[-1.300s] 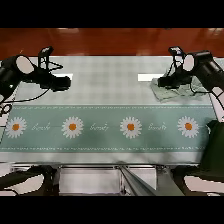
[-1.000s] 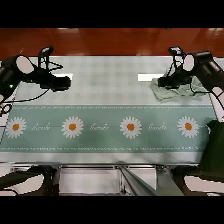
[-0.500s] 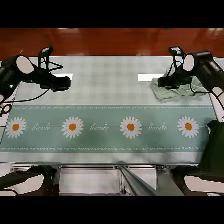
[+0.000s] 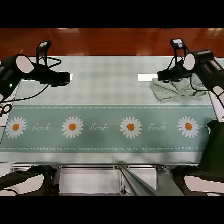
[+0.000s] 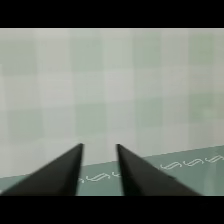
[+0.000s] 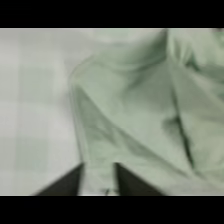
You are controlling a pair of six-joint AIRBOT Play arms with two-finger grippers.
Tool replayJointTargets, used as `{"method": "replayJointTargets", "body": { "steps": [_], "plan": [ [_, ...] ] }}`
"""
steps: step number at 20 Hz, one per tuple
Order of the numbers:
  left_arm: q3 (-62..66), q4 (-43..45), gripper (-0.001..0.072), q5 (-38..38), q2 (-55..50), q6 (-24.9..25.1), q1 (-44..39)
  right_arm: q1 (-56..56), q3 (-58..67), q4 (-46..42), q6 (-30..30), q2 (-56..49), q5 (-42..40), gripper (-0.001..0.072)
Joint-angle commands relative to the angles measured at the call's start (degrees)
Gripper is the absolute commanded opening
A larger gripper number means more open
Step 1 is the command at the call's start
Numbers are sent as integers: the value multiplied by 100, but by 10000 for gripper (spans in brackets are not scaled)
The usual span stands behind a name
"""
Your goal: Fold the shirts.
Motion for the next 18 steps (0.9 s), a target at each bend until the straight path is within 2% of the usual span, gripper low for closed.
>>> {"method": "replayJointTargets", "body": {
  "steps": [1,3,6,11,15,18],
  "plan": [
    [192,11,511,-319,0,-103,11,-116,431,-1045,-13,11,39,420],
    [411,243,510,-1054,35,-83,168,-461,699,-1561,-31,11,205,420],
    [142,284,510,-1537,564,74,511,-1307,710,-999,-146,-142,422,419],
    [-1773,61,509,-621,2192,81,603,-2312,713,852,-1128,-925,741,418],
    [-2544,-800,510,9,2564,87,601,-2315,713,863,-1156,-1558,557,418],
    [-2605,-968,510,232,2474,90,573,-2293,713,1110,-1119,-1840,201,418]
  ]
}}
